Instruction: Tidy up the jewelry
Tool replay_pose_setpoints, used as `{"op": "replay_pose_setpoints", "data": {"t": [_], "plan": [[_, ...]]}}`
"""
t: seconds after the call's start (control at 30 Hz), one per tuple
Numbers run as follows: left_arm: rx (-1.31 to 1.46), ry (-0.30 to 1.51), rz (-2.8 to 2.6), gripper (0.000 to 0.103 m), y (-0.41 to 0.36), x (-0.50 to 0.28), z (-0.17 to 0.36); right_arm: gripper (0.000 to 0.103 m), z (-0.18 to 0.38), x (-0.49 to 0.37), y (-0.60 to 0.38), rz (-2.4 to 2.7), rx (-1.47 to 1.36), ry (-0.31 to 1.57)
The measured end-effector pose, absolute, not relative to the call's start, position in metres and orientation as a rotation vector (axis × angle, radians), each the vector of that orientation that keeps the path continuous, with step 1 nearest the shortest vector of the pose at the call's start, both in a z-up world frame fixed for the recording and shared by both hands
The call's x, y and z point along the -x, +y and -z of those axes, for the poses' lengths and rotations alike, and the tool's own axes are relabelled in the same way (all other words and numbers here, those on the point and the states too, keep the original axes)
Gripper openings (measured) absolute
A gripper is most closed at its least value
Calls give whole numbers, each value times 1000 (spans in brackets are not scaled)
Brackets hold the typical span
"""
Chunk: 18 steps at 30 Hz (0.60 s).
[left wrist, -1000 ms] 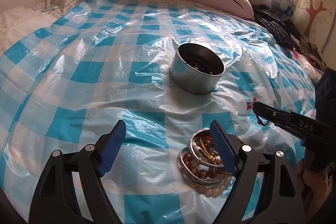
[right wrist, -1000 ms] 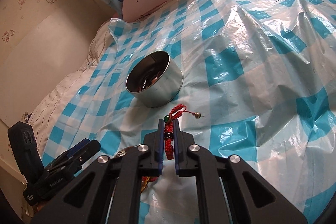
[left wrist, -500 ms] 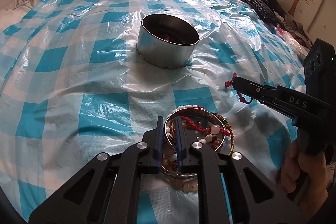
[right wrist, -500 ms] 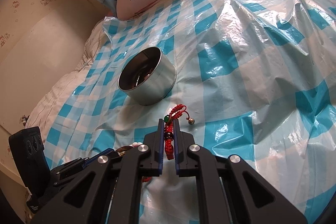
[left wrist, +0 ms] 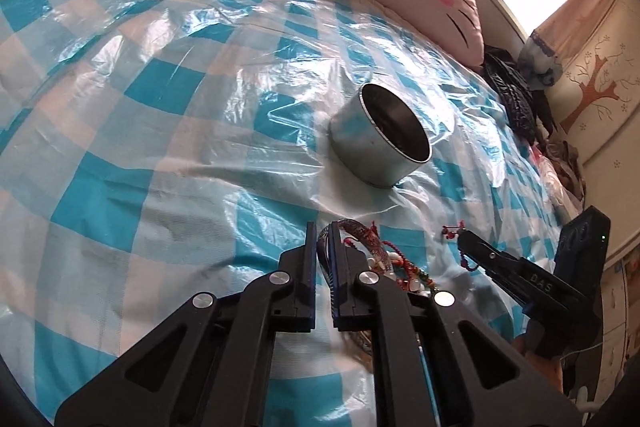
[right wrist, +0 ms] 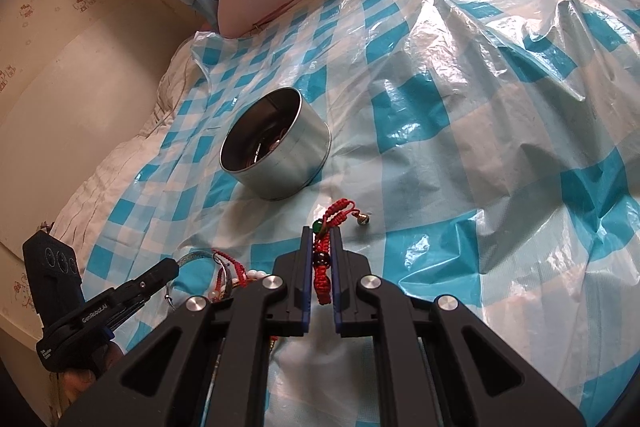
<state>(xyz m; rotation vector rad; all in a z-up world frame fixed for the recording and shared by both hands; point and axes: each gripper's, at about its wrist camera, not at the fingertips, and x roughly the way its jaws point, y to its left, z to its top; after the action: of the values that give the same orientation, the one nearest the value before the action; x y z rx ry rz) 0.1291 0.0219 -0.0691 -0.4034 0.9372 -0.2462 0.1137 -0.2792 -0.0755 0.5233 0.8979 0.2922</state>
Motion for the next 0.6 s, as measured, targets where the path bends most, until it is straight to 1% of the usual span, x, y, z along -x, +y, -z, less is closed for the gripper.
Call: {"op": "replay_pose_setpoints", "data": {"t": [0.13,0.17,0.2,0.3,0.53,0.57,0.6], "plan": [[342,970,204,5,14,-133,73,9,76,-114,-279,-291,-527,897],[315,976,198,6,11,-133,74,9,77,-114,-279,-290,-529,898],[290,988,194,11,7,-134,76,9,78,-114,-280,-289,-532,900],[226,1011,175,19,-2,-136,80,9,79,-115,-280,-289,-537,903],[187,1011,150,22,-5,-135,80,10,80,-117,-277,-301,-521,917],[173,1012,147,23,-7,-135,80,11,81,-117,-276,-299,-515,924],[155,1010,145,24,-10,-135,80,18,81,-118,-275,-295,-508,930]]}}
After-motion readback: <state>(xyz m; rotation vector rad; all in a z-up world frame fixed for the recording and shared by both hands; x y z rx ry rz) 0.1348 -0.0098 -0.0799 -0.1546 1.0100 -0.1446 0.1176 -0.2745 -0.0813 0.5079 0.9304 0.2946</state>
